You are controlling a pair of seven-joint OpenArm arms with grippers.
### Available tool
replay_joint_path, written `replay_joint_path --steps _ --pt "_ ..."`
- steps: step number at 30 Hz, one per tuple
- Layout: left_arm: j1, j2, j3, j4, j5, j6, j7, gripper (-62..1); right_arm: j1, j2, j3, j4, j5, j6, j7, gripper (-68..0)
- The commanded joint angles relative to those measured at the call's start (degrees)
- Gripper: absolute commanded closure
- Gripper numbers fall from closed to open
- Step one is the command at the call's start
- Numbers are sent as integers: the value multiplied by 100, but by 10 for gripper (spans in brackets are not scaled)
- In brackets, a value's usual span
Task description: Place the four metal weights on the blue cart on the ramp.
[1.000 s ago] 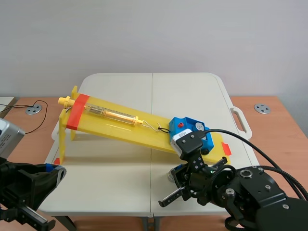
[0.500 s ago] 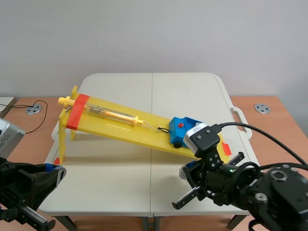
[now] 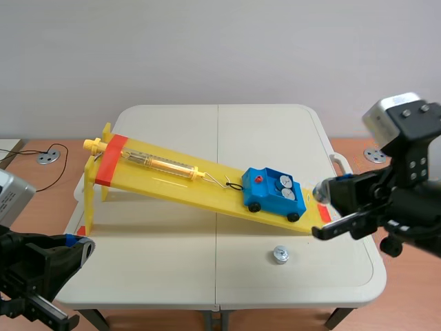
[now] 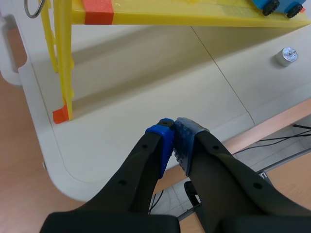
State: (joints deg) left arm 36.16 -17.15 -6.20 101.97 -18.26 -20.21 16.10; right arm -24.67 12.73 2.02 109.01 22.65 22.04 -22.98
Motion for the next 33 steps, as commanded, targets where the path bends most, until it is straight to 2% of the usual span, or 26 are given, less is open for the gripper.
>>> replay_joint_path --steps 1,6,11,17,28,33 --pt "-114 28 -83 328 -297 -118 -595 -27 387 101 197 470 522 44 723 -7" --pt "-111 28 -83 328 -299 -118 -592 -27 835 -109 280 323 472 -87 713 -7" --pt "-111 28 -83 328 -299 -118 -592 -27 1401 -306 210 -214 428 -111 660 -7" --pt "-111 28 -83 328 -297 -118 -590 -27 1989 -433 -20 -964 144 -173 739 -7" --pt "-111 28 -83 328 -297 -118 -586 -27 2761 -828 -494 -1899 -409 -330 898 -7" --pt "-111 28 -83 328 -297 -118 -577 -27 2914 -927 -660 -2188 -688 -621 984 -7"
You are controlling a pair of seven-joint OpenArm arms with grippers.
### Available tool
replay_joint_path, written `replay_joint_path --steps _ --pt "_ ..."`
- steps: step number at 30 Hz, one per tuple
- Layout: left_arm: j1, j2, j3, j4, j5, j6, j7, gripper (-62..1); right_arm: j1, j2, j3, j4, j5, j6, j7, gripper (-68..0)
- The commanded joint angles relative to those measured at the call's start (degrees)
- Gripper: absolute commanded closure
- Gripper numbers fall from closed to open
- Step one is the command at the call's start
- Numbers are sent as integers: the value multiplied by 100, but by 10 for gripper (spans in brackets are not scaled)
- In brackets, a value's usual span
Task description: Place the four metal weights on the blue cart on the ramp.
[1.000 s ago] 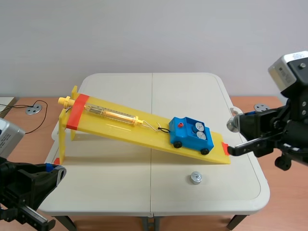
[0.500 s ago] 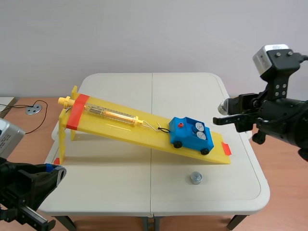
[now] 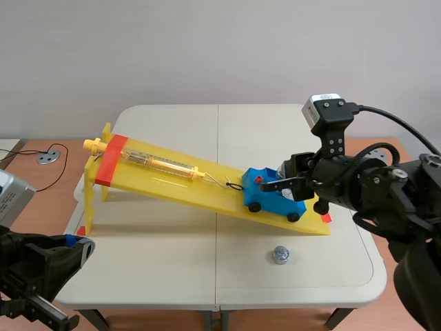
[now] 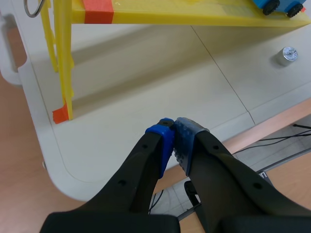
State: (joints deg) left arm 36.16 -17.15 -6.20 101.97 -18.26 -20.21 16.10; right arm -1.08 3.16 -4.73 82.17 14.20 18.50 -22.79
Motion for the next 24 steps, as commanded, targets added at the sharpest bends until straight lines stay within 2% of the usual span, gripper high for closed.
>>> replay_joint_path --steps 1,4,9,14,24 --pt "-111 28 -83 328 -297 -118 -577 -27 575 13 2 444 140 -267 970 -7" --pt "-111 28 -83 328 -297 -118 -575 -27 623 -2 -46 330 109 -273 1078 -7" --pt "-111 31 -83 328 -297 -118 -575 -27 713 -2 -105 251 -61 -527 1193 -7" --pt "-111 31 -83 328 -297 -118 -575 -27 789 -2 -146 205 -98 -546 1231 -7" --pt "-111 31 -83 328 -297 -118 -573 -27 1075 -2 -299 -302 -179 -566 1425 -7"
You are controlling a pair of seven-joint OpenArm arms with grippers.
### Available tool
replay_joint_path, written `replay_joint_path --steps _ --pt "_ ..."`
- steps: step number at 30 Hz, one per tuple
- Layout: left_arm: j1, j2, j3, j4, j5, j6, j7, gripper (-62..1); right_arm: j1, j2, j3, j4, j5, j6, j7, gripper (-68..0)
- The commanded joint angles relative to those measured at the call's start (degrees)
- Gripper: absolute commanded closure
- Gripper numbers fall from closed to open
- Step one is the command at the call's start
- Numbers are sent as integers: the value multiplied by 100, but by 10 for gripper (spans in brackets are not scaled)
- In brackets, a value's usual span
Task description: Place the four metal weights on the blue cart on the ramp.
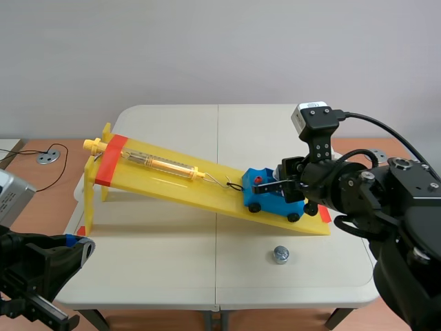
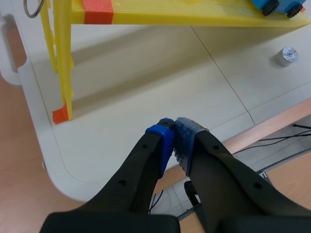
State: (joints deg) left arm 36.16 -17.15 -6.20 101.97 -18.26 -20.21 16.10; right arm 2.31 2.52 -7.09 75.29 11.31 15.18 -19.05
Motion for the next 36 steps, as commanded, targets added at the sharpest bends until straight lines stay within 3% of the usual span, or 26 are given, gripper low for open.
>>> replay_joint_path --steps 1,4,9,14,18,23,36 --pt "-111 31 -83 328 -297 -118 -573 -27 737 61 -63 387 87 -234 1058 -7" --pt "-111 31 -83 328 -297 -118 -573 -27 737 61 -63 387 83 -232 1080 -29" --pt "-111 31 -83 328 -297 -118 -573 -27 737 63 -59 391 83 -160 1174 -186" --pt "-111 31 -83 328 -297 -118 -575 -27 695 83 20 616 83 4 1123 -242" --pt "-111 31 -83 328 -297 -118 -575 -27 538 146 260 1163 114 144 868 -247" --pt "-111 28 -83 328 -297 -118 -575 -27 94 494 426 2020 518 398 608 -247" --pt "-111 28 -83 328 -297 -118 -575 -27 -1429 1353 896 3711 1250 470 46 -246"
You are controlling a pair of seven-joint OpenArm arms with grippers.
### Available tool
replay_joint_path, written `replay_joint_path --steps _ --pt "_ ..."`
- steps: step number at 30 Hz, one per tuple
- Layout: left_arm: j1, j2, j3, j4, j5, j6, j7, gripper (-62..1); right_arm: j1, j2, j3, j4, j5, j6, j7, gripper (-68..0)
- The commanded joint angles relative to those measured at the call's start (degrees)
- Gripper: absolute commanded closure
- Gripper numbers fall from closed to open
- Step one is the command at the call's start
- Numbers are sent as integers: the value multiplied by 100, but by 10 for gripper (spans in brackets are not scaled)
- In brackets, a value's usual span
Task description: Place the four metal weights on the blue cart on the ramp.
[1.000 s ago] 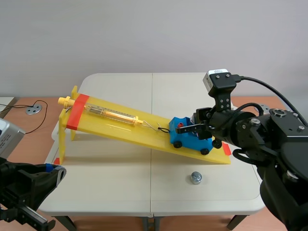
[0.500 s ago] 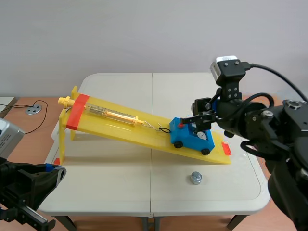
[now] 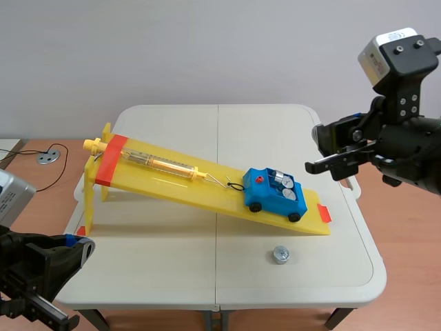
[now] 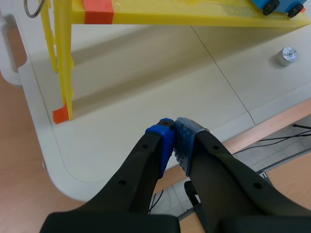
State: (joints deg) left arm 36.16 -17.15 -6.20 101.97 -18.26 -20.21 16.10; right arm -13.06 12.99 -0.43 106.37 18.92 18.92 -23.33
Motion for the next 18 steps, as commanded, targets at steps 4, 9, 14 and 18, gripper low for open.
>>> replay_joint_path --steps 4,9,14,18 --pt "-111 28 -83 328 -297 -118 -575 -27 -424 450 540 918 861 203 225 -246" --pt "-111 28 -83 328 -297 -118 -575 -27 -1054 479 977 1147 1276 365 63 -247" --pt "-111 28 -83 328 -297 -118 -577 -27 -1373 476 1040 1088 1150 369 35 -247" --pt "-111 28 -83 328 -299 -118 -577 -27 -1340 476 861 778 776 365 219 -246"
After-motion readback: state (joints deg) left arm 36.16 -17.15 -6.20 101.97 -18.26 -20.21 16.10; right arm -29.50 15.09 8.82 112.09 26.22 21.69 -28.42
